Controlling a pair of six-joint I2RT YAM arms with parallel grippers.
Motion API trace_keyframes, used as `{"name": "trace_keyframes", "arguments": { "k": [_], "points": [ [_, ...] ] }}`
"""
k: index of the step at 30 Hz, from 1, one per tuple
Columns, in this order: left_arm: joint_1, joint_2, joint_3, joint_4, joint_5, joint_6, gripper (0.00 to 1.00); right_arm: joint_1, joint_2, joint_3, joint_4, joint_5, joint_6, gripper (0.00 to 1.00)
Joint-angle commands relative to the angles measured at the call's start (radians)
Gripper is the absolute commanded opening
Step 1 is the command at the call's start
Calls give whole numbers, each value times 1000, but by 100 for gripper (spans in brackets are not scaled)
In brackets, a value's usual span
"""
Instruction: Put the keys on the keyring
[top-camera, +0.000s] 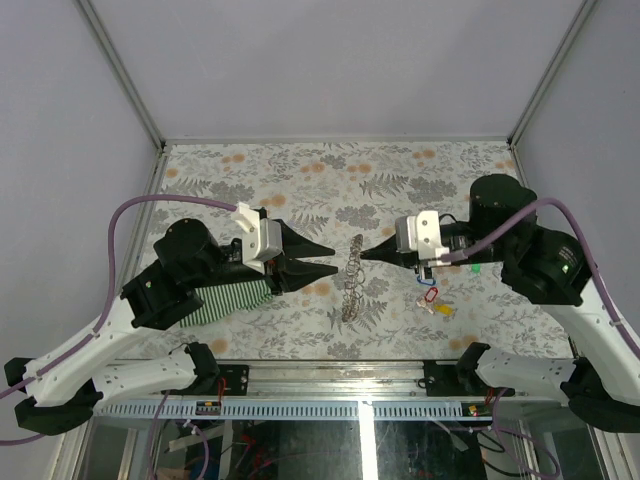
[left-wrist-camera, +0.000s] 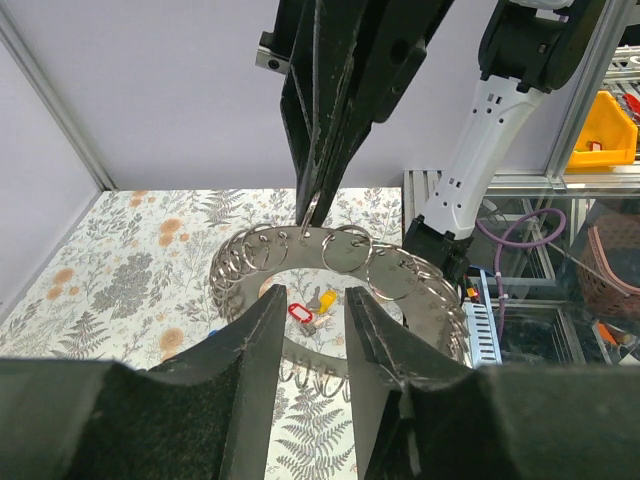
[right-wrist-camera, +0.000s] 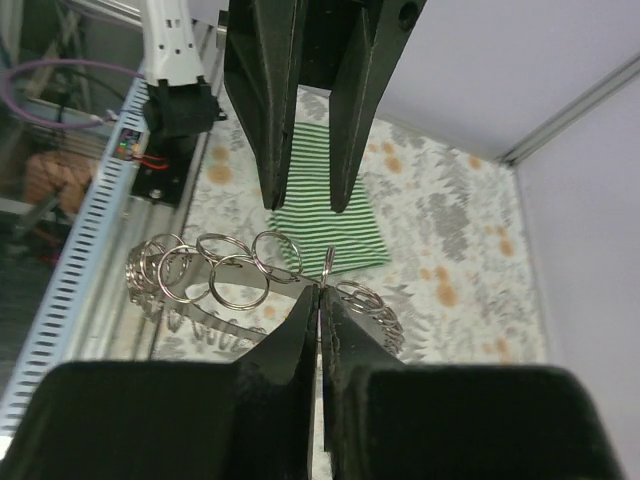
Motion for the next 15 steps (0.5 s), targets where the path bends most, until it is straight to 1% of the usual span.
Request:
{"name": "trace_keyframes", "arguments": {
  "k": [1, 5, 8, 15],
  "points": [
    [-6, -16, 9, 33, -9, -5, 31, 10, 68, 165, -155, 4, 163, 0],
    [-5, -34, -11, 60, -23, -26, 31, 10, 150, 289, -324, 30, 228, 0],
    [-5, -37, -20, 73, -28, -41, 31, 9, 200, 353, -413, 33, 262, 0],
    [-6, 9, -8, 85, 11, -66, 29, 9, 246, 359, -488, 48, 298, 0]
  ]
}}
